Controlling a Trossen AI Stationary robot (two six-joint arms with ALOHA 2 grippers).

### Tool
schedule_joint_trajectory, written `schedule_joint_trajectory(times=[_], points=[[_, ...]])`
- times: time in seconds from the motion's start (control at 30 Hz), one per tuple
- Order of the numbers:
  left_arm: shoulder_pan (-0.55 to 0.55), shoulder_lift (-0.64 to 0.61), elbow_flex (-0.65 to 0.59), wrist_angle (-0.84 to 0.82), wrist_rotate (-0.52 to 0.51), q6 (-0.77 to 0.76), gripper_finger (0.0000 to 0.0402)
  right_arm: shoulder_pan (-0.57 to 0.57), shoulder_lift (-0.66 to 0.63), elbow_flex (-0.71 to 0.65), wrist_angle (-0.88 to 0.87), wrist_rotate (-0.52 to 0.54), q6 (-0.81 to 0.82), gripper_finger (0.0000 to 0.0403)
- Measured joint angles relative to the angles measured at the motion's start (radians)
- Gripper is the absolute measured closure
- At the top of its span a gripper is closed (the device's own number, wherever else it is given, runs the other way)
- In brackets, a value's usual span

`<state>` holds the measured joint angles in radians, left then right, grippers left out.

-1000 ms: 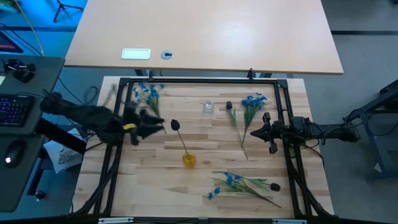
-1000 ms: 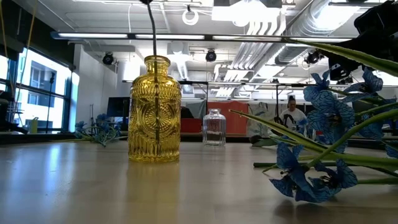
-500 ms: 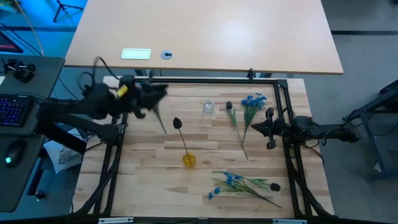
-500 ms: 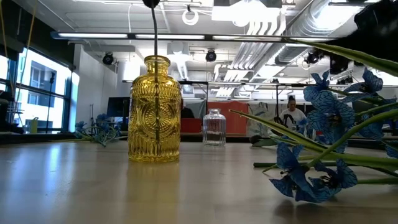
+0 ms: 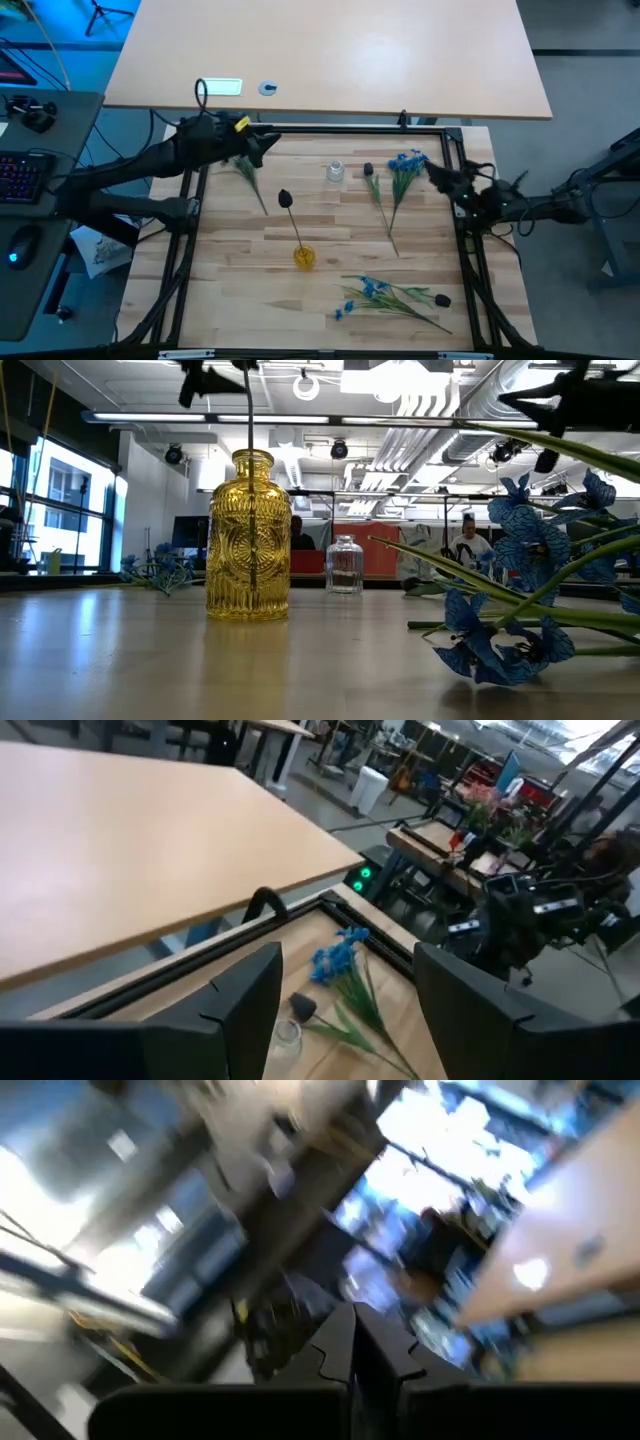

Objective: Sort flowers into vase by color
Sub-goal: Put the top black flower into the yellow vase

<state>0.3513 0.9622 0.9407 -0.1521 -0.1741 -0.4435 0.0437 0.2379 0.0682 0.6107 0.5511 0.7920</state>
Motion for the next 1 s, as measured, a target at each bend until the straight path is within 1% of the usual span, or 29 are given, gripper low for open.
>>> schedule_joint_trajectory(times=[0.1, 0.17, 0.2, 0.23, 0.33, 0.4, 0.43, 0.53, 0.63, 0.7, 0.8, 0.9, 1.0], points=[[0.101, -0.001, -0.075, 0.107, 0.145, -0.025, 0.0188, -0.004, 0.214, 0.121, -0.112, -0.009, 0.063, 0.0402], [0.155, -0.001, -0.125, 0.166, 0.234, -0.064, 0.0188, -0.029, 0.351, 0.215, -0.267, -0.029, 0.117, 0.0402], [0.175, 0.000, -0.147, 0.188, 0.277, -0.082, 0.0188, -0.052, 0.410, 0.265, -0.374, -0.063, 0.148, 0.0402], [0.192, -0.002, -0.165, 0.211, 0.321, -0.100, 0.0188, -0.085, 0.462, 0.314, -0.497, -0.127, 0.175, 0.0402], [0.228, -0.033, -0.200, 0.222, 0.442, -0.128, 0.0188, -0.191, 0.600, 0.443, -0.852, -0.381, 0.200, 0.0402], [0.232, -0.069, -0.222, 0.230, 0.492, -0.132, 0.0188, -0.250, 0.678, 0.499, -1.004, -0.507, 0.182, 0.0402], [0.230, -0.089, -0.235, 0.228, 0.500, -0.133, 0.0188, -0.274, 0.712, 0.514, -1.044, -0.549, 0.157, 0.0402], [0.222, -0.162, -0.280, 0.224, 0.497, -0.156, 0.0188, -0.331, 0.789, 0.529, -1.059, -0.641, 0.075, 0.0397], [0.217, -0.247, -0.327, 0.226, 0.478, -0.192, 0.0188, -0.376, 0.854, 0.529, -1.045, -0.724, 0.040, 0.0369], [0.217, -0.297, -0.355, 0.226, 0.471, -0.223, 0.0188, -0.388, 0.891, 0.529, -1.047, -0.744, 0.002, 0.0335], [0.217, -0.362, -0.392, 0.227, 0.447, -0.263, 0.0188, -0.392, 0.956, 0.529, -1.041, -0.744, -0.013, 0.0273], [0.217, -0.404, -0.412, 0.223, 0.413, -0.282, 0.0188, -0.393, 1.026, 0.528, -0.957, -0.745, -0.015, 0.0214], [0.217, -0.423, -0.420, 0.225, 0.391, -0.289, 0.0188, -0.396, 1.093, 0.529, -0.892, -0.729, -0.051, 0.0171]])
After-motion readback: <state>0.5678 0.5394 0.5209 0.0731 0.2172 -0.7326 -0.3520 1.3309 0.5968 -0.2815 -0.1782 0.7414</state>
